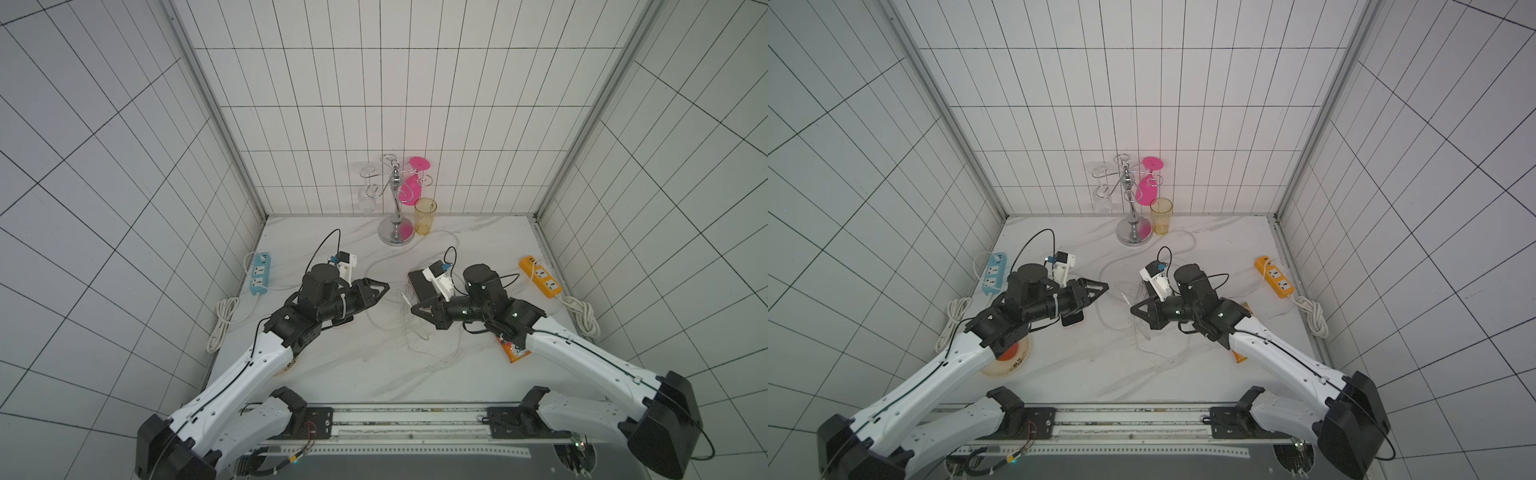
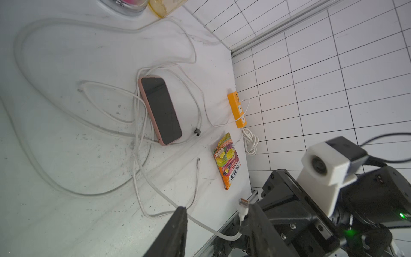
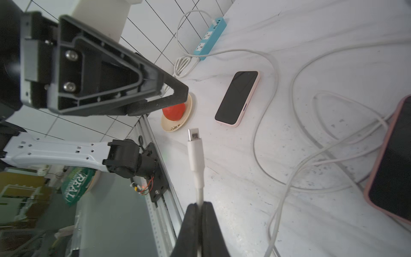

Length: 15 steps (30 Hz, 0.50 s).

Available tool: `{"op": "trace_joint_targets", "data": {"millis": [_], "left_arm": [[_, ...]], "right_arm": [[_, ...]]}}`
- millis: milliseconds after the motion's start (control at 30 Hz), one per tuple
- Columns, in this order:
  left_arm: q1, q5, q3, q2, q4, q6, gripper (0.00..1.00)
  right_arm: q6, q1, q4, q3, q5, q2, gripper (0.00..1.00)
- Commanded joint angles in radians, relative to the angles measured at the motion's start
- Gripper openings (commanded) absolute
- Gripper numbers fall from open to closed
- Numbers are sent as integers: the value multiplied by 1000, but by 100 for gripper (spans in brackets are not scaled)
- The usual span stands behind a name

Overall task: Plug the charging cable into the phone
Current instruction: Pick up the charging cable from the center of the board.

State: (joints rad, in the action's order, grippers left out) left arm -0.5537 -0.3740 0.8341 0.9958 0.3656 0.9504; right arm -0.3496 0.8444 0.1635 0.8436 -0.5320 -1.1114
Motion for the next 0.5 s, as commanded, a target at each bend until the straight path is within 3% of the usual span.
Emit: {"op": "trace_joint_targets", "data": {"millis": [0,200,467], "left_arm": [[-31,67,62,46,81,93,47],[-154,161,166,122,129,160,47],[-219,224,222,200,181,192,47]], "right_arm": [[146,46,79,19,220,24,0],[243,138,112,35,389,18,0],[257,162,102,27,433,37,0]]}}
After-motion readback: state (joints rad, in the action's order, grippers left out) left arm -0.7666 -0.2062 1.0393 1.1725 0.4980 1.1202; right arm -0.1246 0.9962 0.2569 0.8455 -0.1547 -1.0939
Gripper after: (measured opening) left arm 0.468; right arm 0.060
